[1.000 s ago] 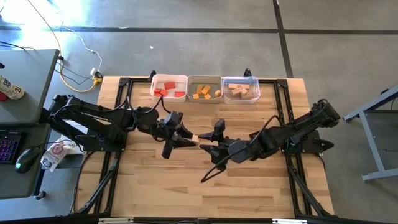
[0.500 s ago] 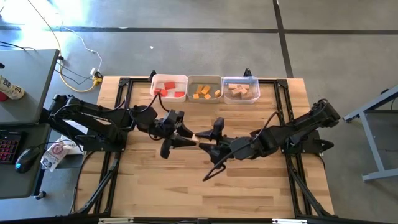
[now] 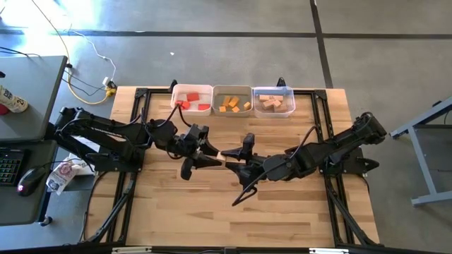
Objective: Sort & place blocks by color
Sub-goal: Put the brown block into the transparent bin
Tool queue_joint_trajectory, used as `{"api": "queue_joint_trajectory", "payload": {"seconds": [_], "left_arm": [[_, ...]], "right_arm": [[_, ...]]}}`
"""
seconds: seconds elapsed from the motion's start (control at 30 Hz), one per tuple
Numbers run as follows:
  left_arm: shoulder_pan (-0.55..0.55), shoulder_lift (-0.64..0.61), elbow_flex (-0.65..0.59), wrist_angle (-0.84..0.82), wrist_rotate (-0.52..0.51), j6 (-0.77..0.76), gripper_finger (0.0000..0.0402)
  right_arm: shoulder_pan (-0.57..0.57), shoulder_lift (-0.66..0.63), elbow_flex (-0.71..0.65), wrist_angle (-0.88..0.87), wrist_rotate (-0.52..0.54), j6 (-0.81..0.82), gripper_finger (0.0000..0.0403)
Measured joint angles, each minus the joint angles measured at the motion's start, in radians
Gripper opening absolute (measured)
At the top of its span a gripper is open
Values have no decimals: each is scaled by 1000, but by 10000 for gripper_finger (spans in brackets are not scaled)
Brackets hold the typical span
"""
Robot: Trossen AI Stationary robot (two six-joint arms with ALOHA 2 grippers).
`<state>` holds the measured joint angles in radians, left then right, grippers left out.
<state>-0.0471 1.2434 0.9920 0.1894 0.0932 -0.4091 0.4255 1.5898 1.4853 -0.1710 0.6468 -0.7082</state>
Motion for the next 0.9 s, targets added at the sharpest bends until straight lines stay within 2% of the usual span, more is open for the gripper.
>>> {"api": "queue_joint_trajectory", "payload": {"seconds": [0.37, 0.5, 0.73, 0.9], "left_arm": [[2, 3, 0, -4, -22, 27, 157], [2, 4, 0, -7, -23, 81, 178], [3, 4, 0, -32, -29, 83, 225], [2, 5, 0, -54, -78, 83, 246]], "right_arm": [[-2, 2, 0, -7, 27, 35, 138], [-8, 2, 0, -12, 27, 35, 135], [-40, 2, 0, -67, 27, 68, 120], [-59, 2, 0, -90, 19, 100, 120]]}}
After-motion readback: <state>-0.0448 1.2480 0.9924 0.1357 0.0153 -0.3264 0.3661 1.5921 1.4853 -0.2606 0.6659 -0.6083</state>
